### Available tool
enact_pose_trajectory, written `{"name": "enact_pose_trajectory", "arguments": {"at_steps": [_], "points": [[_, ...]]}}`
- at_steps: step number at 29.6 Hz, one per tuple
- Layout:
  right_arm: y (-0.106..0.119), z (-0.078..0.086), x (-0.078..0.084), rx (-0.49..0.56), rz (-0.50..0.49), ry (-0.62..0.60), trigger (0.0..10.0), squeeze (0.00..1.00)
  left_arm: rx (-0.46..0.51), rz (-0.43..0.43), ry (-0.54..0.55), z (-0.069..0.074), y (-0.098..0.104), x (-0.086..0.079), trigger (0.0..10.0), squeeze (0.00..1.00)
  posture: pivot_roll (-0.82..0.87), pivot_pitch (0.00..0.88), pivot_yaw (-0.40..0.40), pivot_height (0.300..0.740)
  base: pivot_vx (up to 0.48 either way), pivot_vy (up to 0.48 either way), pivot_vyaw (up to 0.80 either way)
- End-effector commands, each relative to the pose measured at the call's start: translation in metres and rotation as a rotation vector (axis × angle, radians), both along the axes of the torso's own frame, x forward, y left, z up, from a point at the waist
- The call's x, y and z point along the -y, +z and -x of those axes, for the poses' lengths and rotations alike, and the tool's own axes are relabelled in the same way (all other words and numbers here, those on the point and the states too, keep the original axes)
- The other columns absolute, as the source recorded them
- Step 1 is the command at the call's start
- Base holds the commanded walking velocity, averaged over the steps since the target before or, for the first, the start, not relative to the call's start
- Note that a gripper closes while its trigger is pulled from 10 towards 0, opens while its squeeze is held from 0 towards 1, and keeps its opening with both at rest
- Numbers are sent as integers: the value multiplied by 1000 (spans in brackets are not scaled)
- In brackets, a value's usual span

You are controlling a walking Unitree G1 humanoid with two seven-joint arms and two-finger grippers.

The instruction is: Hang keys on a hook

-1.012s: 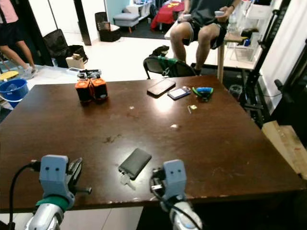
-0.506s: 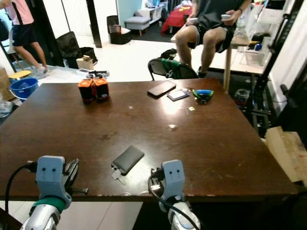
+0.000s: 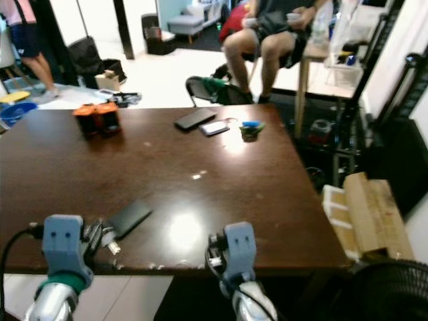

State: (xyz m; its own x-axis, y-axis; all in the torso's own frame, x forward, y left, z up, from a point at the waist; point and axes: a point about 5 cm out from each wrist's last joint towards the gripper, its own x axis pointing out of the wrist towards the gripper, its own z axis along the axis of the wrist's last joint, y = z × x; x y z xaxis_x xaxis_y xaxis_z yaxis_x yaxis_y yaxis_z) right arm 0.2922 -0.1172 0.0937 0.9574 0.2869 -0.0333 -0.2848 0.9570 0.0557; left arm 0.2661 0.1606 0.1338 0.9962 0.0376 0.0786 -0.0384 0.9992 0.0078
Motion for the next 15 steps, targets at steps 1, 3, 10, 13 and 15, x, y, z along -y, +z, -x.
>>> {"name": "enact_pose_trajectory", "arguments": {"at_steps": [1, 3, 10, 13, 15], "points": [[-8, 3, 1, -38, -12, -6, 10000, 0, -21, -3, 6, 2, -4, -2, 10000, 0, -73, 60, 159, 740, 0, -480, 0], [-8, 3, 1, -40, -15, -6, 10000, 0, -26, 3, 9, 2, -4, -2, 10000, 0, -70, 61, 160, 740, 0, -480, 0], [-8, 2, 0, -43, -26, -11, 10000, 0, -5, 62, 4, 4, 2, -2, 10000, 0, -65, 67, 165, 740, 0, 206, 0], [-8, 2, 0, -44, -30, -13, 10000, 0, -9, 54, -5, 5, 1, -1, 10000, 0, -65, 67, 165, 740, 0, 480, 0], [-8, 2, 0, -45, -33, -15, 10000, 0, -10, 55, -14, 5, 0, 0, 10000, 0, -65, 67, 165, 740, 0, 480, 0]]}}
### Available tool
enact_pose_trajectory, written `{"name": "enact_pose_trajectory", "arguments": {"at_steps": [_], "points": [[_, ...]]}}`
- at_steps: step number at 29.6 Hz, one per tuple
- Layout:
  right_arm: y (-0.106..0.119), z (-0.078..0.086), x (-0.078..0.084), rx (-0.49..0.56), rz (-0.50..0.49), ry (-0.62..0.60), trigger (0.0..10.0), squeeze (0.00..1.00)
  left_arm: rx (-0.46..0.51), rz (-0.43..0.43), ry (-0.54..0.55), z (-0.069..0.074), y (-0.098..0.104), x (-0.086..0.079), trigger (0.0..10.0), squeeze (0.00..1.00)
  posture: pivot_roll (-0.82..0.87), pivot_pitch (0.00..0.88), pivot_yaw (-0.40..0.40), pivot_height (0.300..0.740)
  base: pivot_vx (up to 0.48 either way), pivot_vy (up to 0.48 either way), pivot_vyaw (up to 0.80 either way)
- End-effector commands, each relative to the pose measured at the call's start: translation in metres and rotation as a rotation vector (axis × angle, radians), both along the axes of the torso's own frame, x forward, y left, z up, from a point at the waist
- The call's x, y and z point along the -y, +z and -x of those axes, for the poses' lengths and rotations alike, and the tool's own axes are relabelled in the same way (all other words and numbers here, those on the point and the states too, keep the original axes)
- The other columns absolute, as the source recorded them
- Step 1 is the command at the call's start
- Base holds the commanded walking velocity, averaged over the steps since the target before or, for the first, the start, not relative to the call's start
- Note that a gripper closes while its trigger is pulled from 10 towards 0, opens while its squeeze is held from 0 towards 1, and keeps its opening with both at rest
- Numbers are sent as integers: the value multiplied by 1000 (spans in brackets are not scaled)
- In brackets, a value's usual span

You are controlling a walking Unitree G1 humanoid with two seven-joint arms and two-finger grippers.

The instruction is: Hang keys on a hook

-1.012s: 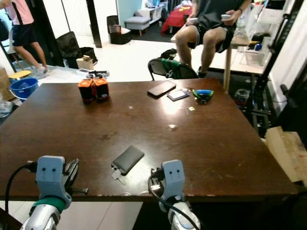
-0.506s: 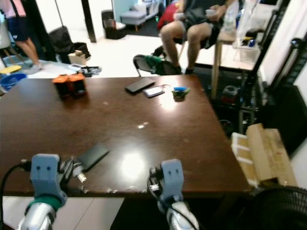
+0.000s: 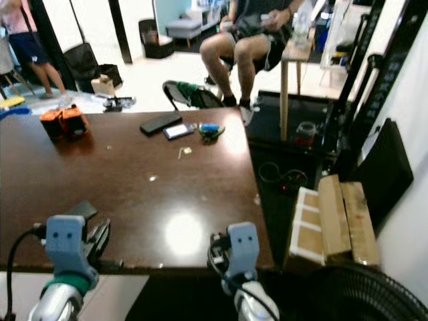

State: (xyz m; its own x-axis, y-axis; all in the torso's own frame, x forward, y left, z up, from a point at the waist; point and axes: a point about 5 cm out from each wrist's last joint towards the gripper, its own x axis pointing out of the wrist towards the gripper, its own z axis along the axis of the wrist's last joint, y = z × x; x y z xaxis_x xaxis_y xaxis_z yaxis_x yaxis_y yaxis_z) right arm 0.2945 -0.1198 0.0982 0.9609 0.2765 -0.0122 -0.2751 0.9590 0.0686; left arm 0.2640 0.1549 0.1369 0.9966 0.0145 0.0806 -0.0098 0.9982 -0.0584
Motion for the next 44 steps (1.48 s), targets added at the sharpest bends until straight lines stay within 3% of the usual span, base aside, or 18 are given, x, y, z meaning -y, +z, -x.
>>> {"name": "enact_pose_trajectory", "arguments": {"at_steps": [1, 6, 30, 34, 36, 44], "points": [[-13, 5, -2, -62, -16, -4, 10000, 0, -14, -13, 11, 3, -3, -5, 10000, 0, -65, 67, 165, 740, 0, 480, 0], [-13, 5, -2, -64, -17, -4, 10000, 0, 11, -46, 10, 3, -1, -4, 10000, 0, -65, 67, 165, 740, 0, 192, 0], [-15, 0, -2, -75, -15, -2, 10000, 0, -62, -102, 73, 1, -13, -12, 10000, 0, -60, 53, 162, 740, 0, 0, 0], [-16, -2, 1, -77, -12, -3, 10000, 0, -50, -147, 61, 1, -1, -12, 10000, 0, -4, 43, 192, 740, 0, 0, 0], [-16, -4, 1, -73, -12, -8, 10000, 0, -23, -181, 41, -3, 17, -12, 10000, 0, 47, 47, 199, 740, 0, 0, 0], [-19, -7, -1, -73, -11, 5, 10000, 0, -36, -236, 12, -13, 27, -11, 10000, 0, 94, 40, 231, 740, 0, 0, 0]]}}
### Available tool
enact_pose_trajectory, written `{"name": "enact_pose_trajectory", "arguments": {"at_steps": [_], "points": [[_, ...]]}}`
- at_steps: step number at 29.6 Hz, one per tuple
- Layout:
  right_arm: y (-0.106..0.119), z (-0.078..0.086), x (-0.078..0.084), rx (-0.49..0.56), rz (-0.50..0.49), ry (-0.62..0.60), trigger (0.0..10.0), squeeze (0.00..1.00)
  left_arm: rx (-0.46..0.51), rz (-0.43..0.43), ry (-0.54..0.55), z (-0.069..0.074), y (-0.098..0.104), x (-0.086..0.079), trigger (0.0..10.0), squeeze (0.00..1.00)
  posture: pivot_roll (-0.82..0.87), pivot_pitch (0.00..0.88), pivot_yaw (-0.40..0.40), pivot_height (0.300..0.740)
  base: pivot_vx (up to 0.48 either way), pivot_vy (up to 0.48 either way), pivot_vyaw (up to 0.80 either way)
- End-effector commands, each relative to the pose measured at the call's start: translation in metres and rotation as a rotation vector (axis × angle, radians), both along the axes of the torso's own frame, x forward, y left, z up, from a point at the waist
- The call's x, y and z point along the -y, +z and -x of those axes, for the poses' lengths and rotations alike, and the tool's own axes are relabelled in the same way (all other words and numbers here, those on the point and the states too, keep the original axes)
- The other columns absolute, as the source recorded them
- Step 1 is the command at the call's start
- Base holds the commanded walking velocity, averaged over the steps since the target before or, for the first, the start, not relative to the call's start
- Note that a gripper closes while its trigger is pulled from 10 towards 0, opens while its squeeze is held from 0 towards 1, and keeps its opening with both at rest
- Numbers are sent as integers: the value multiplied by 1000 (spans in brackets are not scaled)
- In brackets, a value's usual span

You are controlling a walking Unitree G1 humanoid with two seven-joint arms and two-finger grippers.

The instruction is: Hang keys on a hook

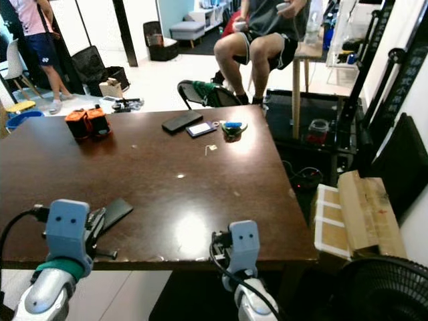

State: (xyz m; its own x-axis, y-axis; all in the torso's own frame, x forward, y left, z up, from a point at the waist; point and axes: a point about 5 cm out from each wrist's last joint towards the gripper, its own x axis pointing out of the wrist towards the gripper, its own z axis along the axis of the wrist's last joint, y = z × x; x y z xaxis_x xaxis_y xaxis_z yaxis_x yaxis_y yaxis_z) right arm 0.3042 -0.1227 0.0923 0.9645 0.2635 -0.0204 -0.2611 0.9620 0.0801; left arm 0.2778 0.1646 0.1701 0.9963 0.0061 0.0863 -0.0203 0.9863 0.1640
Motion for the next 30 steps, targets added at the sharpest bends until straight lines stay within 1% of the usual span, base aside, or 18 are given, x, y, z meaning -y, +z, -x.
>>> {"name": "enact_pose_trajectory", "arguments": {"at_steps": [1, 5, 6, 7, 9, 10, 12, 14, 15, 17, 18, 19, 20, 22, 25, 28, 29, 30], "points": [[-13, 3, -4, -63, -8, 22, 10000, 0, -28, 1, 7, -1, -5, 1, 10000, 0, 93, 42, 228, 740, 0, 0, 0], [-13, 3, -4, -62, -12, 23, 10000, 0, -20, 15, 10, -1, -3, 2, 10000, 0, 81, 41, 225, 740, 0, 0, 0], [-11, 3, -4, -58, -15, 23, 10000, 0, -17, 28, 5, -1, -5, 4, 10000, 0, 26, 41, 202, 740, 0, 0, 0], [-11, 3, -4, -58, -15, 23, 10000, 0, -17, 28, 5, -1, -5, 4, 10000, 0, 26, 41, 202, 740, 0, 0, 0], [-7, 3, -7, -44, -1, 30, 10000, 0, -59, 62, 19, 1, -34, 7, 10000, 0, -58, 44, 169, 740, 0, 0, 0], [-3, 3, -7, -22, 36, 50, 10000, 0, -82, 94, 43, 4, -51, 10, 10000, 0, -79, 52, 138, 740, 0, 0, 0], [4, 4, -6, 19, 105, 87, 10000, 0, -100, 121, 69, 8, -67, 15, 10000, 0, -92, 59, 116, 740, 0, 0, 0], [6, 4, -5, 29, 122, 98, 10000, 0, -97, 125, 65, 9, -69, 17, 10000, 0, -92, 59, 116, 740, 0, 0, 0], [11, 3, -3, 38, 135, 98, 10000, 0, -96, 153, 69, 9, -69, 15, 10000, 0, -105, 62, 94, 740, 0, 0, 0], [14, 2, -1, 43, 142, 96, 10000, 0, -95, 175, 72, 9, -69, 14, 10000, 0, -105, 62, 94, 740, 0, 0, 0], [20, 0, 0, 49, 147, 92, 10000, 0, -97, 203, 72, 9, -70, 12, 10000, 0, -132, 66, 69, 740, 0, 0, 0], [20, 0, 0, 49, 147, 92, 10000, 0, -97, 203, 72, 9, -70, 12, 10000, 0, -132, 66, 69, 740, 0, 0, 0], [23, 0, 1, 57, 163, 93, 10000, 0, -100, 213, 71, 10, -73, 11, 10000, 0, -173, 68, 38, 740, 0, 0, 0], [29, 2, 3, 65, 166, 93, 10000, 0, -96, 186, 41, 10, -73, 13, 10000, 0, -188, 68, 27, 740, 0, 0, 0], [27, 4, 3, 58, 177, 91, 10000, 0, -90, 168, 24, 10, -74, 17, 10000, 0, -202, 68, 5, 740, 0, 0, 0], [26, 4, 3, 53, 171, 86, 10000, 0, -88, 169, 23, 10, -74, 18, 10000, 0, -202, 68, 5, 740, 0, 0, 0], [21, 5, 1, 46, 155, 75, 10000, 0, -66, 180, 22, 10, -73, 19, 10000, 0, -168, 56, 55, 740, 0, 0, 0], [21, 5, 1, 46, 155, 75, 10000, 0, -66, 180, 22, 10, -73, 19, 10000, 0, -168, 56, 55, 740, 0, 0, 0]]}}
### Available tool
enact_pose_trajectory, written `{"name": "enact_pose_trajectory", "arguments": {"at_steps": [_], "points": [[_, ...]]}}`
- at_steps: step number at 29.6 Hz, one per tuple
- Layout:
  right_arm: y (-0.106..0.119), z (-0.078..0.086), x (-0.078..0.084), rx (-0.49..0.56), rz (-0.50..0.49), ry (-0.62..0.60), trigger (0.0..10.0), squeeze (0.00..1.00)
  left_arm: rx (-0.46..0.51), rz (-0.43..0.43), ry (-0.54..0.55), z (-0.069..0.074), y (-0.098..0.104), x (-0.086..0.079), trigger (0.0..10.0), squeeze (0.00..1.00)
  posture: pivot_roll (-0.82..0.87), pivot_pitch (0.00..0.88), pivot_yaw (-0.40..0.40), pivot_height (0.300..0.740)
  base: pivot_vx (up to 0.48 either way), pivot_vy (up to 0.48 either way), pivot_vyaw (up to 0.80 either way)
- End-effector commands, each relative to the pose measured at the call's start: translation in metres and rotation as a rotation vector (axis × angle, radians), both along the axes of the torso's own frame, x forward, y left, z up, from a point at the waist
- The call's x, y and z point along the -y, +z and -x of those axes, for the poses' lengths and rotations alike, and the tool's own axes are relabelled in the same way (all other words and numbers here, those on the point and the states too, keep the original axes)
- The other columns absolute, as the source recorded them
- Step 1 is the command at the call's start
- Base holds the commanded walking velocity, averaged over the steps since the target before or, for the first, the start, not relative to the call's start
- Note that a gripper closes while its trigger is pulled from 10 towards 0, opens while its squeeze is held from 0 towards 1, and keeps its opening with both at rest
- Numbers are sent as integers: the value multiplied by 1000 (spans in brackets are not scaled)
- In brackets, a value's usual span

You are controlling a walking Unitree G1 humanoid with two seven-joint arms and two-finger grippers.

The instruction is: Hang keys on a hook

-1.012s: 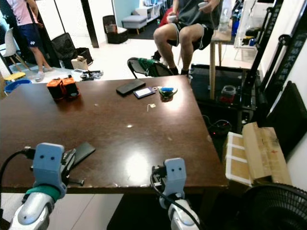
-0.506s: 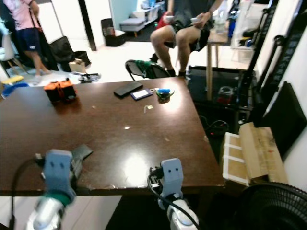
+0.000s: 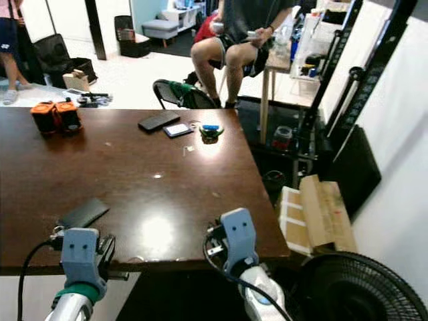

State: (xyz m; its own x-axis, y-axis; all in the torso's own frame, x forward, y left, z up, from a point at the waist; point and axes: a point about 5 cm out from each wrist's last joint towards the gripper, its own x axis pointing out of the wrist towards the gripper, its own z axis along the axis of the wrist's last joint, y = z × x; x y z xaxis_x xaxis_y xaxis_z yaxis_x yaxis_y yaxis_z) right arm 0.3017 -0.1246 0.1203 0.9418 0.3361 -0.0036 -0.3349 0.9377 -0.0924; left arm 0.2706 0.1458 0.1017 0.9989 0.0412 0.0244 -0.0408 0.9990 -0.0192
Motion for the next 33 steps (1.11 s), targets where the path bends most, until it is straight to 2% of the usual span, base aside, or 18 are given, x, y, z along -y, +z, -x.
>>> {"name": "enact_pose_trajectory", "arguments": {"at_steps": [1, 3, 7, 16, 18, 19, 23, 33], "points": [[-15, 3, -2, -30, -19, -19, 10000, 0, 25, 17, -11, 4, -2, 1, 10000, 0, -141, 51, 74, 740, 0, 0, 0], [-39, 9, -2, -116, -72, -68, 10000, 0, 72, 84, -15, 6, 2, 0, 10000, 0, -102, 53, 111, 740, 0, 0, 0], [-42, 11, -2, -140, -108, -90, 10000, 0, 72, 113, -9, 8, 0, -3, 10000, 0, -122, 64, 126, 740, 0, 0, 0], [-42, 14, 2, -137, -100, -123, 10000, 0, 31, 79, 54, 10, -8, -6, 10000, 0, -124, 59, 134, 740, 0, 0, 0], [-42, 14, 1, -133, -99, -126, 10000, 0, 24, 92, 52, 10, -9, -7, 10000, 0, -121, 62, 146, 740, 0, 0, 0], [-43, 15, -1, -124, -92, -129, 10000, 0, -26, 71, 17, 7, -14, -6, 10000, 0, -123, 63, 151, 740, 0, 0, 0], [-43, 15, -1, -123, -89, -129, 10000, 0, -38, 15, -34, 5, -14, -1, 10000, 0, -117, 66, 156, 740, 0, 0, 0], [-43, 17, -1, -117, -63, -128, 10000, 0, -37, 25, -30, 9, -15, 2, 10000, 0, -118, 62, 161, 740, 0, 0, 0]]}}
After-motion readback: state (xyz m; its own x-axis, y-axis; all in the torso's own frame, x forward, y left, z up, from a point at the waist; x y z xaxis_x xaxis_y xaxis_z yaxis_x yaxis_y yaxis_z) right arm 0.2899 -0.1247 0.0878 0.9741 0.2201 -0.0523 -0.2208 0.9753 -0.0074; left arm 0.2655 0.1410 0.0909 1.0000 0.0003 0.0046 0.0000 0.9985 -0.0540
